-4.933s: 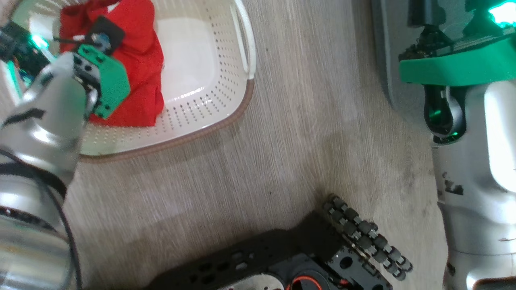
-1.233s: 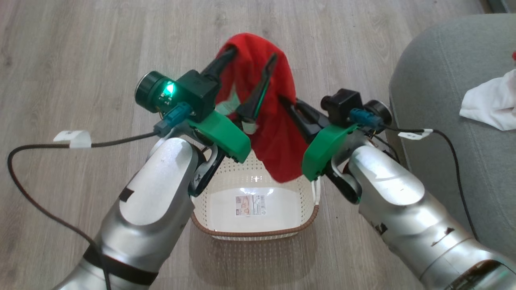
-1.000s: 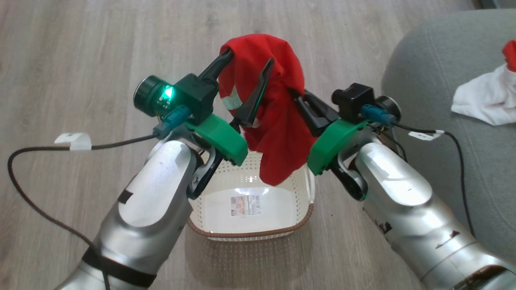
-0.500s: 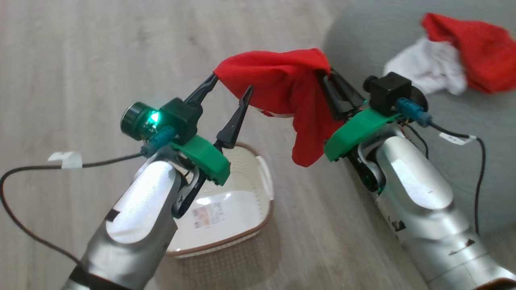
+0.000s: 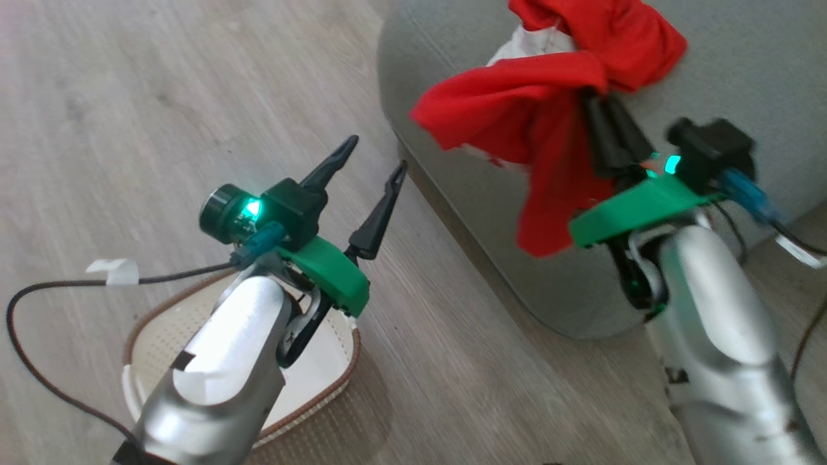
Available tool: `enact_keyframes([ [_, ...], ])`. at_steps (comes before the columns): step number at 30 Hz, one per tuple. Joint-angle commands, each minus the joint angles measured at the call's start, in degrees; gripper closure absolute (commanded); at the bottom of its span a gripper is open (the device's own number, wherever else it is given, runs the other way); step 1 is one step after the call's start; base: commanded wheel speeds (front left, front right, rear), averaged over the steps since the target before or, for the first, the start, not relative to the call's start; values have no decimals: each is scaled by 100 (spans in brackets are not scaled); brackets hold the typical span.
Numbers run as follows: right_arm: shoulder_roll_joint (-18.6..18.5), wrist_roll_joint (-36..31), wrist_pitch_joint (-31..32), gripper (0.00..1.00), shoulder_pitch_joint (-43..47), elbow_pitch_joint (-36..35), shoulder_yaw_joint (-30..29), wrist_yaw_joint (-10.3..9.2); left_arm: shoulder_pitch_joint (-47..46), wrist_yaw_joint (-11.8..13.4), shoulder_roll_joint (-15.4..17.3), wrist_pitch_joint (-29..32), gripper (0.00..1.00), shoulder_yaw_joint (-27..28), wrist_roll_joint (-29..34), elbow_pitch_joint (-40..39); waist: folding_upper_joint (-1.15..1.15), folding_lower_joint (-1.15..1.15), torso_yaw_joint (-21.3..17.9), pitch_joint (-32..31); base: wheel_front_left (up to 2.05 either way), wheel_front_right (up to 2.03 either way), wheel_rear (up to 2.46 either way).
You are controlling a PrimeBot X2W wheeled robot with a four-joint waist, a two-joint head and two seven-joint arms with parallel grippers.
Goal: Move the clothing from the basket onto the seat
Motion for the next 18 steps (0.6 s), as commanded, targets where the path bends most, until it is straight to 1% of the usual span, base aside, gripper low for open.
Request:
enact_keyframes([
  [1, 73, -75, -37, 100, -12, -315, 0, -2, -314, -36, 93, -54, 0, 164, -5, -131, 0, 0, -96, 114, 0, 0, 0],
  [6, 64, -277, -37, 100, 456, -944, -567, -2, -490, -168, 16, -54, 0, 32, -4, 16, 0, 0, -179, 246, 6, 6, 6],
  [11, 73, -462, -37, 100, 775, -1320, -672, -2, -410, -232, 90, -54, 0, 143, -88, -49, 0, 0, -176, 290, 14, 14, 14],
  [14, 3, -591, -37, 100, 746, -1322, -731, -2, -315, -252, 188, -54, 0, 169, -85, -140, 0, 0, -170, 409, 0, 0, 0],
  [18, -159, -721, -37, 100, 365, -1105, -864, -2, -232, -267, 343, -54, 0, 192, -74, -247, 0, 0, -155, 649, 0, 0, 0],
])
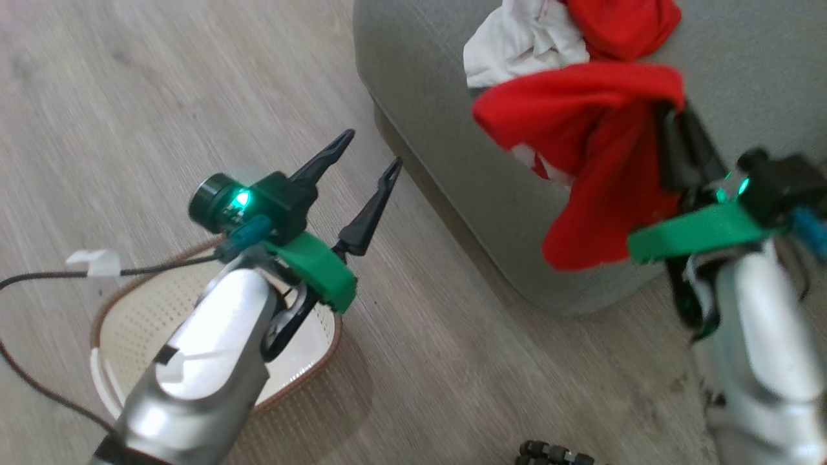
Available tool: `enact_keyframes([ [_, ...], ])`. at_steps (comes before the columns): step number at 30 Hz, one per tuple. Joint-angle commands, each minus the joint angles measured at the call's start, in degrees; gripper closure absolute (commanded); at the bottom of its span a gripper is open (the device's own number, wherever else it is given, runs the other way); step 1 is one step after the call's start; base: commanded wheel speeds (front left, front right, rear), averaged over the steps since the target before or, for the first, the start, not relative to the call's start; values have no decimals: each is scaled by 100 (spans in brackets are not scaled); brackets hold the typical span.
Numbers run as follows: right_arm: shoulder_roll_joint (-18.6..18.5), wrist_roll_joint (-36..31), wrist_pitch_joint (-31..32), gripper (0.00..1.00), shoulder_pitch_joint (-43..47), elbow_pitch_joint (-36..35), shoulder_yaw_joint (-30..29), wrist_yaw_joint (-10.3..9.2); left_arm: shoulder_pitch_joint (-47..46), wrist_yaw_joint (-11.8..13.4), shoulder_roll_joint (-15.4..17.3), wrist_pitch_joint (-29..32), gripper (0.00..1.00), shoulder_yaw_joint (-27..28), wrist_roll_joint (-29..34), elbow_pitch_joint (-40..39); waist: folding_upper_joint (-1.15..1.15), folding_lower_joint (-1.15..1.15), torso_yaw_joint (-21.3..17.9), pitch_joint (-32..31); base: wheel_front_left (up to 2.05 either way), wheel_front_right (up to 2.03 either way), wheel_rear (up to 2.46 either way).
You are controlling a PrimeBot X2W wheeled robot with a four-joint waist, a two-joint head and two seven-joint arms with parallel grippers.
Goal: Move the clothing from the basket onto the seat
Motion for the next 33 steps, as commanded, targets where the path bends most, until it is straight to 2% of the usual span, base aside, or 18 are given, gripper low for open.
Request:
enact_keyframes([
  [1, -137, -86, -37, 100, -586, -41, 25, -2, -80, -17, 223, -54, 0, 238, -11, -243, 0, 0, 19, 212, 0, 0, 0],
  [5, -200, -121, -37, 100, -1103, 295, -46, -2, -22, -11, 412, -50, 0, 296, 1, -354, 0, 0, 41, 445, 0, 0, 0],
  [10, -253, -230, -37, 100, -2126, 942, -249, -2, 113, 60, 801, 55, 0, 448, 3, -709, 0, 0, 82, 882, 0, 0, 0],
  [15, -608, -463, -37, 100, -3190, 1454, -715, -2, 66, 35, 1043, 221, 0, 430, -11, -1084, 0, 0, 458, 1346, 0, 0, 0],
  [24, -1318, -1183, 341, 100, -4620, 2205, -1861, -2, -149, -17, 1296, 296, 0, 279, -93, -1364, 0, 0, 1178, 2019, 0, 0, 0],
  [33, -1835, -2070, 1123, 100, -5022, 2061, -3365, -2, -296, -44, 1412, 156, 0, 38, -192, -1303, 0, 0, 1857, 2512, 0, 0, 0],
])
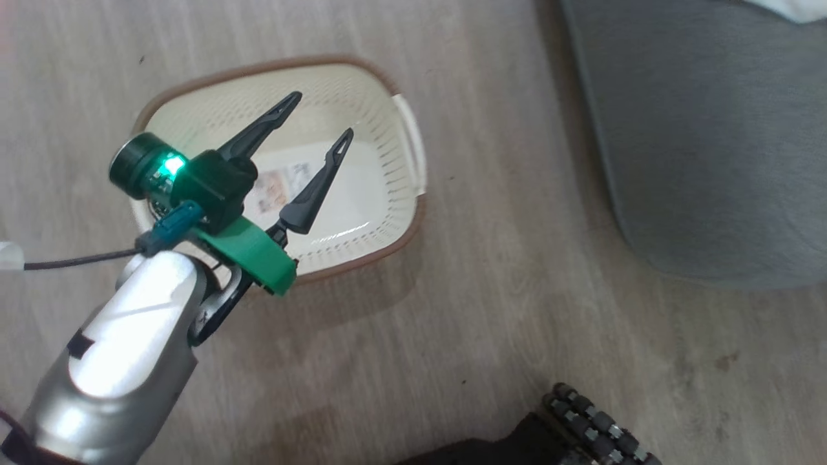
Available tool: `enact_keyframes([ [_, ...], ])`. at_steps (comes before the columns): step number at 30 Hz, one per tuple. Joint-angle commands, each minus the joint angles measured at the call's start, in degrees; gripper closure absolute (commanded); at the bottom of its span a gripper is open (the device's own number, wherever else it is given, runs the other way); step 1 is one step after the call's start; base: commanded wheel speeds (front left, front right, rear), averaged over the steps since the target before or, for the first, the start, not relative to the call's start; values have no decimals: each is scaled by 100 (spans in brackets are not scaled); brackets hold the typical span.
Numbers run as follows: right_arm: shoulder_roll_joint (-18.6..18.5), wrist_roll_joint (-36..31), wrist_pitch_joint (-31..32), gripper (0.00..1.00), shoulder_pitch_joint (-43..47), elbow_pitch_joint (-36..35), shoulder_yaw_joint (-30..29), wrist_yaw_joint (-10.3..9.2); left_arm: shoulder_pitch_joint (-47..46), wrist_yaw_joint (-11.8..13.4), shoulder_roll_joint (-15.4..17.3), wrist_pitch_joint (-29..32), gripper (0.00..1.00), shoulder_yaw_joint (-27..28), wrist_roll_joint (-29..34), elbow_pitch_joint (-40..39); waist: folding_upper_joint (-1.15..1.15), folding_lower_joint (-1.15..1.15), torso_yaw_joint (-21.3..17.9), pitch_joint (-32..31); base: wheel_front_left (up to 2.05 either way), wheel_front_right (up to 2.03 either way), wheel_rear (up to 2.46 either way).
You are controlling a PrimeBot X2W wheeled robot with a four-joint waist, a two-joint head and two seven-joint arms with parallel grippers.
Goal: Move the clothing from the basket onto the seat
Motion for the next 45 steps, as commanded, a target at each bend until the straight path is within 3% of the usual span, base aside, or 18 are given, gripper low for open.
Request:
enact_keyframes([
  [1, -194, -91, 83, 100, -159, -257, -124, -2, -169, -39, 171, -63, 0, 140, -30, -147, 0, -1, 278, 250, 0, 0, 0],
  [6, -218, -403, 399, 100, 276, -417, -898, -2, -244, -45, 183, -149, 0, 0, -78, -58, 0, -1, 484, 395, 0, 0, 0],
  [11, 1, -379, 433, 100, 1003, -275, -1583, -2, -305, -48, 167, -207, 0, -67, -153, 77, 0, -1, 562, 366, 0, 0, 0],
  [13, 0, -237, 270, 54, 1267, -62, -1473, -2, -310, -48, 171, -221, 0, -51, -174, 146, 0, -1, 558, 308, 0, 0, 0],
  [14, -47, -150, 143, 0, 1382, 50, -1420, -2, -310, -49, 171, -227, 0, -44, -183, 180, 0, -1, 555, 277, 0, 0, 0],
  [18, -243, 138, -261, 0, 1635, 515, -1151, -2, -315, -49, 149, -239, 0, -18, -199, 282, 0, -1, 546, 157, 0, 0, 0],
  [26, -481, 1057, -1085, 0, 2283, 1388, 72, -2, -88, -36, -144, -251, 0, 148, -220, 576, 0, -1, 558, -556, 0, 0, 0],
  [34, -279, 1763, -1143, 0, 3110, 541, 1271, -2, 343, 57, -471, -252, 0, 709, -168, 858, 0, -1, 752, -1370, 0, 0, 0],
  [45, 653, 2035, -1145, 0, 4333, -543, 2533, -2, 1133, 257, -891, -253, 0, 1771, 164, 1324, 0, -1, 1443, -2448, 0, 0, 0],
])
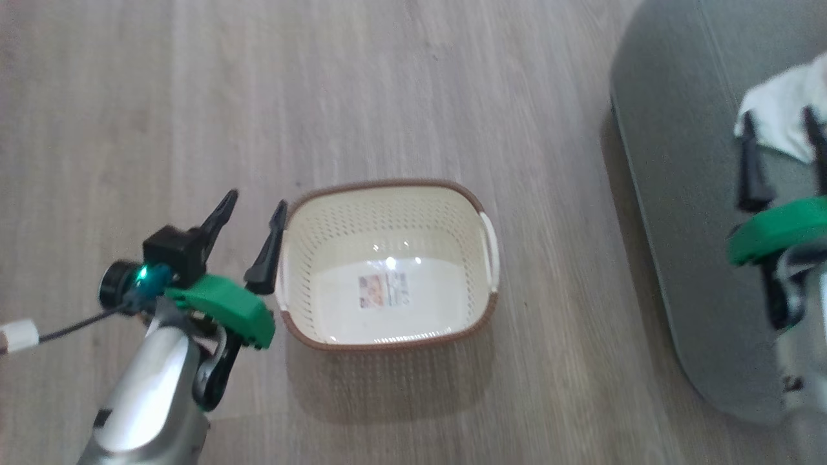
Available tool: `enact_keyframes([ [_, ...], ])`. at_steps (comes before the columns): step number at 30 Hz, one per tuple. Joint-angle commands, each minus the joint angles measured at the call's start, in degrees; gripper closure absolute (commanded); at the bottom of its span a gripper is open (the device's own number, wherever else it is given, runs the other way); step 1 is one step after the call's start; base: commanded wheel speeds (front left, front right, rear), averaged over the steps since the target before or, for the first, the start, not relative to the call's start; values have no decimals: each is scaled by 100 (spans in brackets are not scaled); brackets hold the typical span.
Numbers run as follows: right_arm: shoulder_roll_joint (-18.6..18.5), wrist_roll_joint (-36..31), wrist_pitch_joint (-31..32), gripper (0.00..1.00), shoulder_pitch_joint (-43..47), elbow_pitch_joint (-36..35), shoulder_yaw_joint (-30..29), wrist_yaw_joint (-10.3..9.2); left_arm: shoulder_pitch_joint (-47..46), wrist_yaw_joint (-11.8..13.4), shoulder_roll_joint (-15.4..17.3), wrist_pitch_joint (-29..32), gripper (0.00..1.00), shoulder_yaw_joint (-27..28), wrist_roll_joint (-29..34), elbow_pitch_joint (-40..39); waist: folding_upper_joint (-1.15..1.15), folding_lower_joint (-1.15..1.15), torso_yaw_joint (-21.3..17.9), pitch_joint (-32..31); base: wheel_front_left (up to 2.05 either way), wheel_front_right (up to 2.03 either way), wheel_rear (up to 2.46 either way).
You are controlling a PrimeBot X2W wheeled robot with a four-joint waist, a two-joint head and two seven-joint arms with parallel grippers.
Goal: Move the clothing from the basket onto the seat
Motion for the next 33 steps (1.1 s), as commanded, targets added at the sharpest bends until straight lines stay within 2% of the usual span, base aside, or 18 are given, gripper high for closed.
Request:
enact_keyframes([
  [1, 22, 82, -53, 0, 26, -266, 200, -2, -24, 51, 67, -54, 0, 346, 76, -97, 0, 1, 359, -396, 0, 0, 0],
  [7, 286, 288, -53, 0, 509, -586, 711, -2, 428, 189, -46, -54, 0, 1020, 259, -24, 0, 1, 632, -795, 0, 0, 0],
  [14, 507, 452, -53, 0, 930, -669, 1114, -2, 1006, 286, -134, -54, 0, 1702, 532, -107, 0, 1, 757, -1151, 0, 0, 0],
  [22, 707, 390, -53, 0, 1195, -617, 1305, -2, 1428, 312, -287, -54, 0, 2087, 911, -368, 0, 1, 746, -1312, 0, 0, 0],
  [33, 781, 270, -53, 0, 1523, -486, 1208, -2, 1868, 149, -650, -54, 0, 2498, 1176, -758, 0, 1, 590, -1466, 0, 0, 0],
])
